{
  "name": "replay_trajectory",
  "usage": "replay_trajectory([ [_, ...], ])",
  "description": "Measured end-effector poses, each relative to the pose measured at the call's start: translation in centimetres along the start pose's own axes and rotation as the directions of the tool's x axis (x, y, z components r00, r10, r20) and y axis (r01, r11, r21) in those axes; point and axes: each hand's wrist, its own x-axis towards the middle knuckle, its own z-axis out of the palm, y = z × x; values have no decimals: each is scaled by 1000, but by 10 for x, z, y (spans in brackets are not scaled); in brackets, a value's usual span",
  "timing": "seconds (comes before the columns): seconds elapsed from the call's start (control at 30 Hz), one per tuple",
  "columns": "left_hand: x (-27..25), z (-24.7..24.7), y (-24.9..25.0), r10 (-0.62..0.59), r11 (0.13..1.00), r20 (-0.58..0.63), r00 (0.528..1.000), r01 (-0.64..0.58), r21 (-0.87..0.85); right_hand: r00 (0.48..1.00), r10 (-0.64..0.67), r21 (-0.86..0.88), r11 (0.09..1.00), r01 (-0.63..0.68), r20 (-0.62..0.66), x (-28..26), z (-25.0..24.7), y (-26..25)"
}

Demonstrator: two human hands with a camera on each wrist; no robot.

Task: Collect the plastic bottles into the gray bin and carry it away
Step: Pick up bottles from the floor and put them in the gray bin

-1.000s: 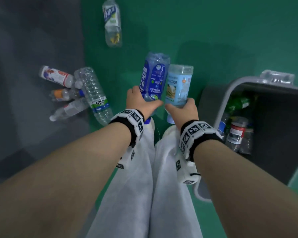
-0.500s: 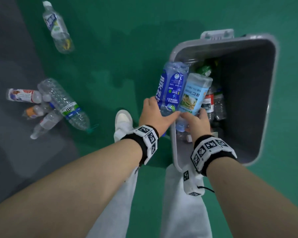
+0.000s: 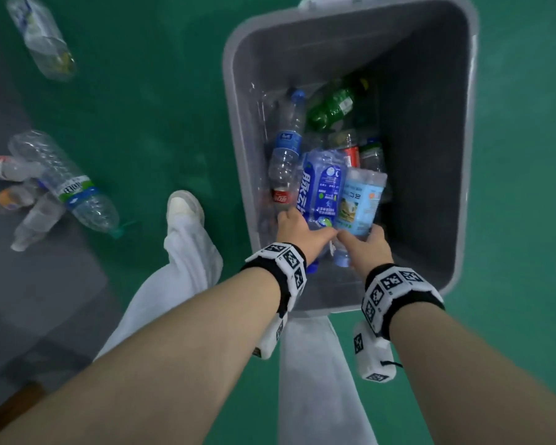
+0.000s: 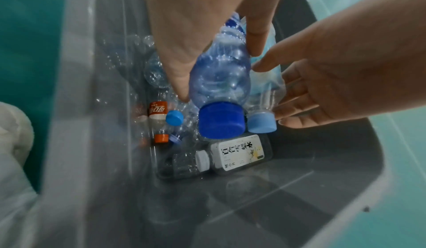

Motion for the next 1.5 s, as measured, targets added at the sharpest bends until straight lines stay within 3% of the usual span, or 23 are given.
replay_trajectory([
  [0.2, 57, 36, -8, -70, 991, -55, 996, 76, 108, 999, -45, -287, 957, 46, 9, 62, 8, 12],
  [0.3, 72, 39, -12, -123, 975, -13, 992, 123, 185, 994, -61, -358, 929, 91, 92, 82, 13, 15],
  [0.4, 71, 42, -15, -99, 962, 27, 995, 89, 257, 983, -88, -429, 891, 149, 159, 80, 21, 20],
  [0.6, 55, 26, 1, -21, 961, 13, 1000, 17, 276, 988, -99, -389, 911, 138, 119, 53, 19, 6],
  [0.77, 41, -3, 27, 55, 981, -26, 998, -49, 189, 987, -138, -353, 922, 160, 88, 23, 21, -30],
  [0.93, 17, -63, 28, 102, 995, -103, 989, -99, 34, 955, -280, -296, 908, 296, 96, -24, 53, -78],
  [1.07, 9, -124, -7, 48, 998, -183, 982, -54, -29, 927, -327, -336, 865, 372, 183, -58, 106, -106],
  [1.27, 32, -222, -96, -150, 982, -233, 961, 117, -150, 887, -321, -357, 828, 433, 332, -87, 222, -133],
  [1.5, 77, -343, -215, -335, 914, -284, 899, 236, -331, 890, -229, -425, 814, 397, 394, -93, 359, -151],
])
